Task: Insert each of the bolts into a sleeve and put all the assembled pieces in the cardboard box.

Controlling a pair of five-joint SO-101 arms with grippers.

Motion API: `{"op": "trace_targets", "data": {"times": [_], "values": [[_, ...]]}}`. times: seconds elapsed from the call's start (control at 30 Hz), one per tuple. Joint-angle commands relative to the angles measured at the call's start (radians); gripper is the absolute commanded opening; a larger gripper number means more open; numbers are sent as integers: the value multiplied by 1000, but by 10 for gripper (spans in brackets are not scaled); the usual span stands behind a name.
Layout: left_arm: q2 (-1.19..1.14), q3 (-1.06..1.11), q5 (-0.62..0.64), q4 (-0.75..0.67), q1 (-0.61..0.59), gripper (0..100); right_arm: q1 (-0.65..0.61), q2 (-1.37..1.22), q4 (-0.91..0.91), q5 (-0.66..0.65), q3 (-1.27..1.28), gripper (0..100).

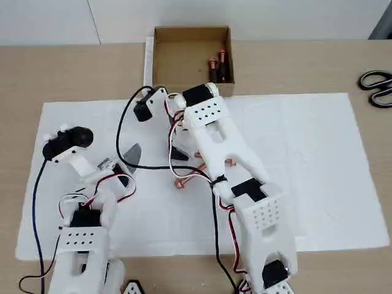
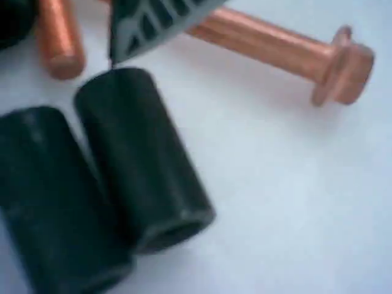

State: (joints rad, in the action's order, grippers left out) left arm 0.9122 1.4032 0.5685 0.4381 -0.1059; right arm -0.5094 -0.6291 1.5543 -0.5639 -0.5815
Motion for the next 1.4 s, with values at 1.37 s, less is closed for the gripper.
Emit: {"op": "trace_targets", "data": {"times": [1.37], "values": [[12,1,5,-44,2,288,-156,-58,-10,18,-51,211]]}}
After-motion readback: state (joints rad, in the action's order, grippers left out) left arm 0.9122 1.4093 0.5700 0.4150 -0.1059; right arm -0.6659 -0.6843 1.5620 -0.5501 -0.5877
